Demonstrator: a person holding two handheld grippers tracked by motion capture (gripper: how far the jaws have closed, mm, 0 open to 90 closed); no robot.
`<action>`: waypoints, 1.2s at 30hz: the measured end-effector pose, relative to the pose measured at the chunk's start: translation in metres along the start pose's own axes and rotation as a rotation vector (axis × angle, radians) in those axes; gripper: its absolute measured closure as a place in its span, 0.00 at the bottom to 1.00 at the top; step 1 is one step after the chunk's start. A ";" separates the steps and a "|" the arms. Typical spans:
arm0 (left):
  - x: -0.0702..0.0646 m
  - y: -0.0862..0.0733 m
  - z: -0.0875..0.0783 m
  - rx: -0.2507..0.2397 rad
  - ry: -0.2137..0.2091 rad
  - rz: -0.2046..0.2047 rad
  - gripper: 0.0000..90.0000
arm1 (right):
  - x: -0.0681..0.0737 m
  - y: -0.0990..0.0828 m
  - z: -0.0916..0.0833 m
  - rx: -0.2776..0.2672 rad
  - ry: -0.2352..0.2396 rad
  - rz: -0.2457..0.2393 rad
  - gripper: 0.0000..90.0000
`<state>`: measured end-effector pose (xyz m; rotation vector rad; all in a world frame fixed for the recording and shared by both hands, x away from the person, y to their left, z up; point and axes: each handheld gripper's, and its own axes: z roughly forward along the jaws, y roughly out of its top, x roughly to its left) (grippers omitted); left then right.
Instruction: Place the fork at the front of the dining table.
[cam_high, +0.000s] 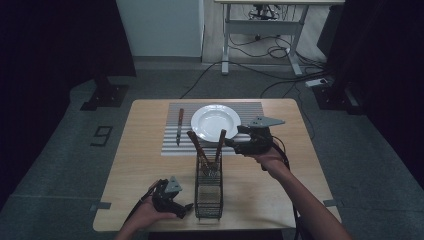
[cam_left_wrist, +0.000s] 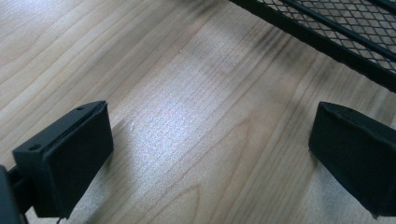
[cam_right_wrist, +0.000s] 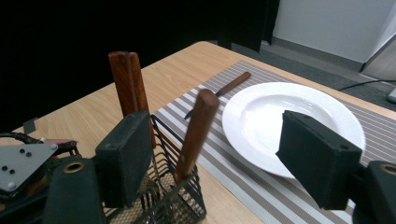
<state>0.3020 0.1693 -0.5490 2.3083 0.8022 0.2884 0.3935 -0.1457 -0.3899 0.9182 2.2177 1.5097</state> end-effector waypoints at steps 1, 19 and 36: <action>0.000 0.000 0.000 0.000 0.000 0.000 0.00 | 0.001 0.000 0.005 0.003 0.007 0.000 0.31; 0.000 0.000 0.000 0.000 0.002 0.000 0.00 | 0.003 -0.014 0.040 0.045 0.015 0.014 0.41; 0.000 0.000 0.000 -0.002 0.003 -0.001 0.00 | -0.003 -0.021 0.046 0.048 0.097 0.071 0.82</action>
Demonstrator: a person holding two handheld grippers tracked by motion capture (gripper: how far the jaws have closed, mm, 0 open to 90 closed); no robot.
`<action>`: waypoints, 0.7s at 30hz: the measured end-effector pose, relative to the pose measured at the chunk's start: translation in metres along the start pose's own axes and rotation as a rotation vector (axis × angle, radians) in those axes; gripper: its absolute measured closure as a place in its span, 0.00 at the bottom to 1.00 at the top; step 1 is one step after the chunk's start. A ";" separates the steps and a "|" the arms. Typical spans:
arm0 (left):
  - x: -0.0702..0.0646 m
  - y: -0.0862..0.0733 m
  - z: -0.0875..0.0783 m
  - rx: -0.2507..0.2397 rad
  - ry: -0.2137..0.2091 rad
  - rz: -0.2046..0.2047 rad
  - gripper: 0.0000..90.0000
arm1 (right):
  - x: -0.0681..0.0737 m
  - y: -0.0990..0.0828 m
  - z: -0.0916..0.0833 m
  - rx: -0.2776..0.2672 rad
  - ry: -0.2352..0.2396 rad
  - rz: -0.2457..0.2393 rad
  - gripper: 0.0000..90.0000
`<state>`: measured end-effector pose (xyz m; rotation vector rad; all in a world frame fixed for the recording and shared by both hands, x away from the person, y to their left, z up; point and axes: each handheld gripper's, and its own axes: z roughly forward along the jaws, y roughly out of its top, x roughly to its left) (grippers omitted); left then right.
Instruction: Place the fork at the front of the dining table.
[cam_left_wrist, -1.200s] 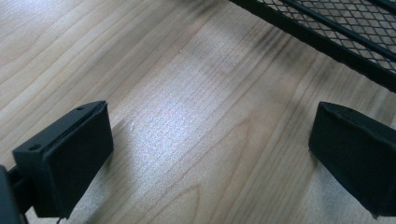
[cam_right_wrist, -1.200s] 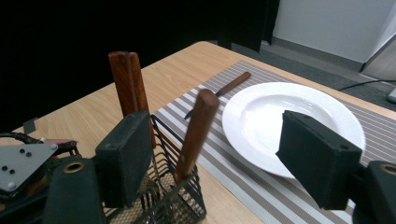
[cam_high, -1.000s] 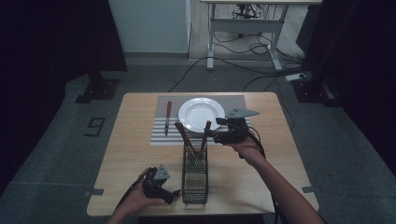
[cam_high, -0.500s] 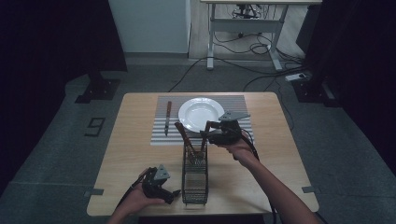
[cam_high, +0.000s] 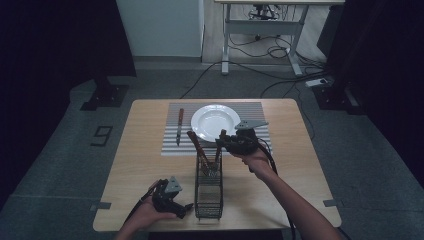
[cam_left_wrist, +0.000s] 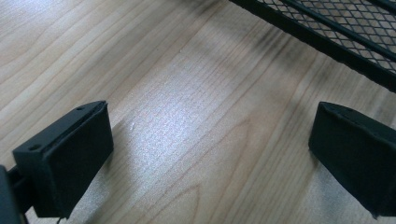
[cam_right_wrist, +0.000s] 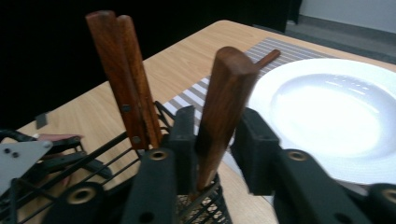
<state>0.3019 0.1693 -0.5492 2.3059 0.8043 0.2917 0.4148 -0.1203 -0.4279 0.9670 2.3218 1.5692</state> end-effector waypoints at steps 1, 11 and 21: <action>0.000 0.000 0.000 0.000 0.000 0.000 0.00 | 0.000 0.000 0.000 0.000 0.000 0.000 0.82; 0.000 0.000 0.000 0.000 0.000 -0.001 0.00 | 0.000 0.001 -0.003 -0.019 0.053 0.036 0.89; 0.000 0.000 0.000 0.002 -0.001 0.001 0.00 | 0.004 0.016 -0.027 -0.114 0.072 0.019 0.89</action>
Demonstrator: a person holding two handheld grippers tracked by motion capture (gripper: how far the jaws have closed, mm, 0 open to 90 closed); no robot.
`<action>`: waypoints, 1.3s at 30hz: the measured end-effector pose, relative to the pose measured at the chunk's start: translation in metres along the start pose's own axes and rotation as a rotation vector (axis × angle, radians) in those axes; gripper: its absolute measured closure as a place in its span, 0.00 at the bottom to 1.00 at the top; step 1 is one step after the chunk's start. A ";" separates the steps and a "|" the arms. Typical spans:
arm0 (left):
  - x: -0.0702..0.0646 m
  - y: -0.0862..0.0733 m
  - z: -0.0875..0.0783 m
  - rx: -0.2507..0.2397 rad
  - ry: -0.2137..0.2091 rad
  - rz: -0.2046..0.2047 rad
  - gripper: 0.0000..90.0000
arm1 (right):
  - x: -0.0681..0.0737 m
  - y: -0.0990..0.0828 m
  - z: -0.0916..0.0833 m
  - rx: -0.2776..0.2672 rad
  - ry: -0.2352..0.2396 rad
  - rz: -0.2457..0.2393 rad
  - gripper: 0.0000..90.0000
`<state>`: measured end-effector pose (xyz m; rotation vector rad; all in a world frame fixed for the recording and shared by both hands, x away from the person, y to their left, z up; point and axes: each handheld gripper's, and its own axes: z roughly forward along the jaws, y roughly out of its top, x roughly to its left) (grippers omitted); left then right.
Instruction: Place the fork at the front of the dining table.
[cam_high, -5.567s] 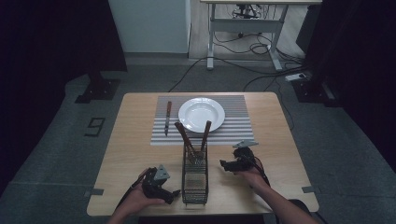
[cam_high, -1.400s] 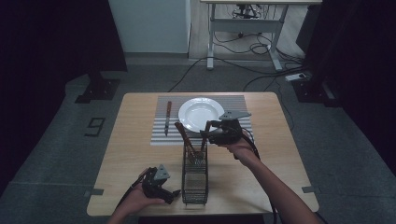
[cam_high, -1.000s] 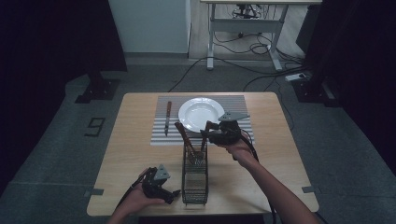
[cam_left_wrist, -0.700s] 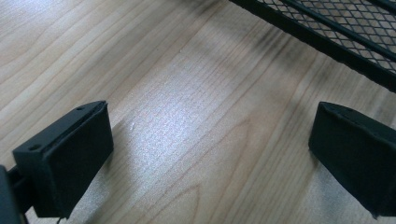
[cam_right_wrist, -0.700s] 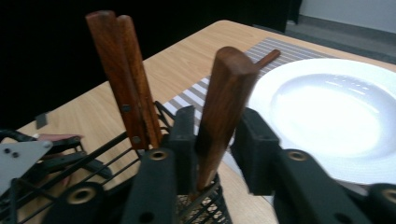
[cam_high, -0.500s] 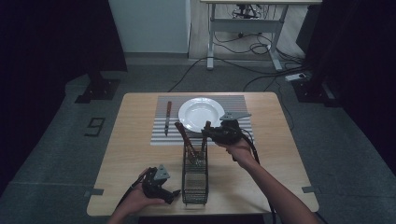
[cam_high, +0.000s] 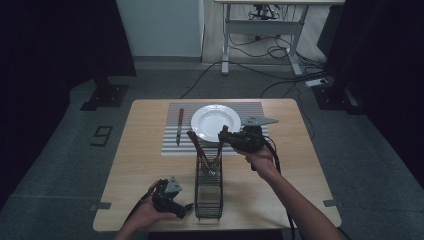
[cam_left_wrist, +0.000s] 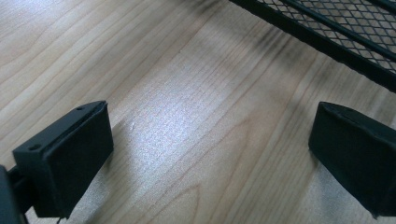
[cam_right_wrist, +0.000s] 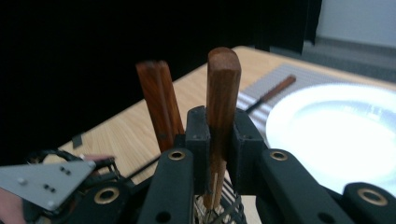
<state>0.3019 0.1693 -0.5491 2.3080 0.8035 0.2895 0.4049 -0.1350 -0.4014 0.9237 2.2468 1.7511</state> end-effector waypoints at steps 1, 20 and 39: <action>0.000 0.000 0.000 0.000 0.000 0.000 0.00 | 0.003 0.006 -0.008 -0.034 0.004 -0.007 0.89; 0.000 0.000 0.000 0.000 0.003 0.000 0.00 | 0.010 0.037 -0.066 -0.208 -0.012 -0.039 0.89; 0.000 0.000 0.000 0.000 0.003 0.000 0.00 | -0.001 0.041 -0.084 -0.231 -0.075 -0.028 0.89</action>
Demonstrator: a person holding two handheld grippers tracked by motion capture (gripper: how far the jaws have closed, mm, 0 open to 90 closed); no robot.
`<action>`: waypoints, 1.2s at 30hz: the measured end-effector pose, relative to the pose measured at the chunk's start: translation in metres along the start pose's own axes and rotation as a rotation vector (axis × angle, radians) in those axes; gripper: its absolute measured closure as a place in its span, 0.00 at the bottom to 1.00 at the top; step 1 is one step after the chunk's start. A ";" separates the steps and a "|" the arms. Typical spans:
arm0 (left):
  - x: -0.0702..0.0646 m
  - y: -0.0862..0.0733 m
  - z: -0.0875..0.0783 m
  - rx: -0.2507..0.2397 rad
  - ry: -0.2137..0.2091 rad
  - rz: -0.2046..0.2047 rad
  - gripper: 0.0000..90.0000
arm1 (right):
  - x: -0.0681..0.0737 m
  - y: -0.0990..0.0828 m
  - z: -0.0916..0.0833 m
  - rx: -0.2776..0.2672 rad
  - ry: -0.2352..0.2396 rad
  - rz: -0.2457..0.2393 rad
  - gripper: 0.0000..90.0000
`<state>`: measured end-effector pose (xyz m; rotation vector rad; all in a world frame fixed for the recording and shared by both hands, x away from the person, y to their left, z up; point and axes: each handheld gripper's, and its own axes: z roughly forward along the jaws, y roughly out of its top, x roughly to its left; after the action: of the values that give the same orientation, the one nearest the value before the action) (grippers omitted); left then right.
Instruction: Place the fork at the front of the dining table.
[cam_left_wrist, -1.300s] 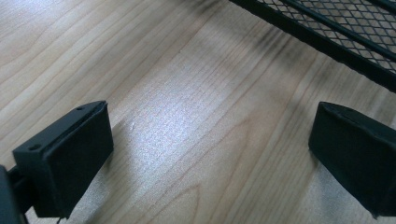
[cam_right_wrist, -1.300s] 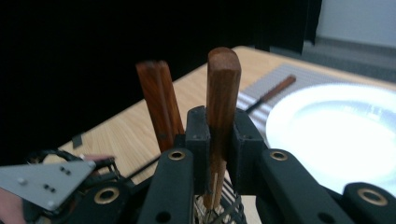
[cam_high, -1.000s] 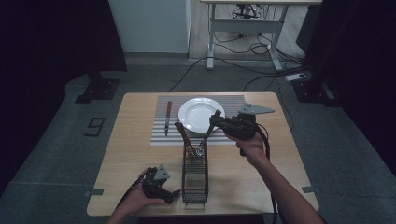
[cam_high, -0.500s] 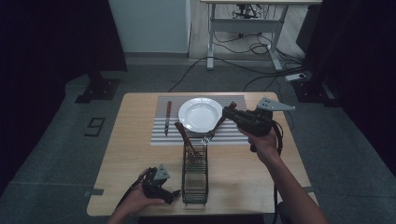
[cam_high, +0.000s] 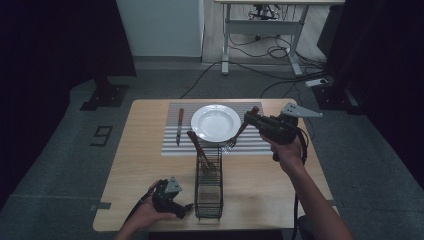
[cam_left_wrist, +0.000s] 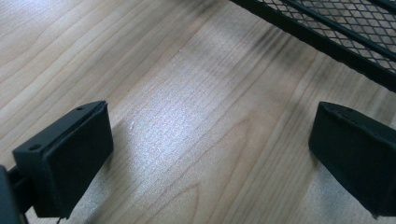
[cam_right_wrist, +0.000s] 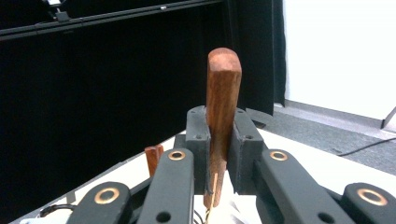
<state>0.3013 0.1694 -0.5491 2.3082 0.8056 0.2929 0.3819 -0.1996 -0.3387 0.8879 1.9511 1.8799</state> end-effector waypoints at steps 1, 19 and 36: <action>0.000 0.000 0.000 0.000 0.000 0.000 0.00 | 0.000 0.000 0.000 0.000 0.000 0.000 0.89; 0.000 0.000 0.000 0.000 -0.001 0.000 0.00 | -0.027 -0.007 -0.002 0.040 -0.123 -0.005 0.89; 0.000 0.000 0.000 -0.001 -0.001 -0.001 0.00 | -0.062 -0.029 0.004 0.118 -0.258 0.003 0.89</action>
<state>0.3011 0.1693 -0.5491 2.3069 0.8065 0.2915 0.4253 -0.2332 -0.3799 1.1073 1.9163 1.5751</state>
